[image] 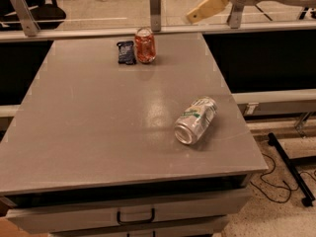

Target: Move coke can near rxbar blueberry

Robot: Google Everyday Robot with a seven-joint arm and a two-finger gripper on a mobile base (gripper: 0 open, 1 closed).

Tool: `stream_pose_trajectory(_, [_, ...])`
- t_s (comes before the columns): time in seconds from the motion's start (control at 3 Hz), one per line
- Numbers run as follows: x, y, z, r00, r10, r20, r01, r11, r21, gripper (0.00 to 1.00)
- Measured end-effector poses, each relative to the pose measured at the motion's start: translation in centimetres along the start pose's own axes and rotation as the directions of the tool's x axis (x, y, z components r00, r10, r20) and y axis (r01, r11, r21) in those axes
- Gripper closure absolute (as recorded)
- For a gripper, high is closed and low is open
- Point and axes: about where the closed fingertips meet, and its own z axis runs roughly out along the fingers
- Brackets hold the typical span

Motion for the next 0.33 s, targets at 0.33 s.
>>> stream_pose_trajectory(0.33, [0.5, -0.24, -0.14, 1.0, -0.007, -0.013, 0.007, 1.0, 0.005, 0.0])
